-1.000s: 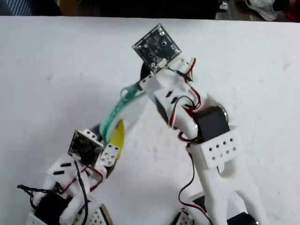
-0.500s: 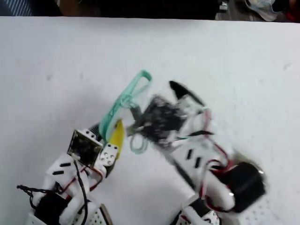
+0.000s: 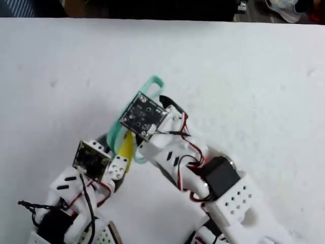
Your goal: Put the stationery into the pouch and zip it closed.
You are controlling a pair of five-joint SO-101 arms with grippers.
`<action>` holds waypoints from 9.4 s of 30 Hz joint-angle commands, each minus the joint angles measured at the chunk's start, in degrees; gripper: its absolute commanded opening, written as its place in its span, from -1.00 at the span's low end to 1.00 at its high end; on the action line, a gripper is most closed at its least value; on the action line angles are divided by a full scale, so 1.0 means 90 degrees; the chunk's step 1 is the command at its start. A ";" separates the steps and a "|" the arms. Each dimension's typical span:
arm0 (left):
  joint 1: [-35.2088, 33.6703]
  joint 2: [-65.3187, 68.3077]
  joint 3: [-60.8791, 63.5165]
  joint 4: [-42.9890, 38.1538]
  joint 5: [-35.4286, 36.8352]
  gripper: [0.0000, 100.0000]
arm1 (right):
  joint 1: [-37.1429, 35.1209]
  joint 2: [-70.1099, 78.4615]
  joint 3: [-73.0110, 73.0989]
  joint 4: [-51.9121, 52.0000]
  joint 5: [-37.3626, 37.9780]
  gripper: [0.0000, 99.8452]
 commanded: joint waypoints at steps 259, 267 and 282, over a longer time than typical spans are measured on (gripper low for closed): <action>-0.1665 0.0063 0.0176 -0.1182 0.0537 -0.55 | 0.3795 0.5231 -0.0049 -0.2642 -0.4747 -0.97; -0.1998 0.0054 0.0410 -0.1543 0.0547 -0.56 | 0.4137 0.5700 -0.0059 -0.2984 -0.4747 -0.97; -0.1998 0.0054 0.0410 -0.1534 0.0547 -0.55 | 0.4225 0.5846 -0.0068 -0.2603 -0.4063 -0.46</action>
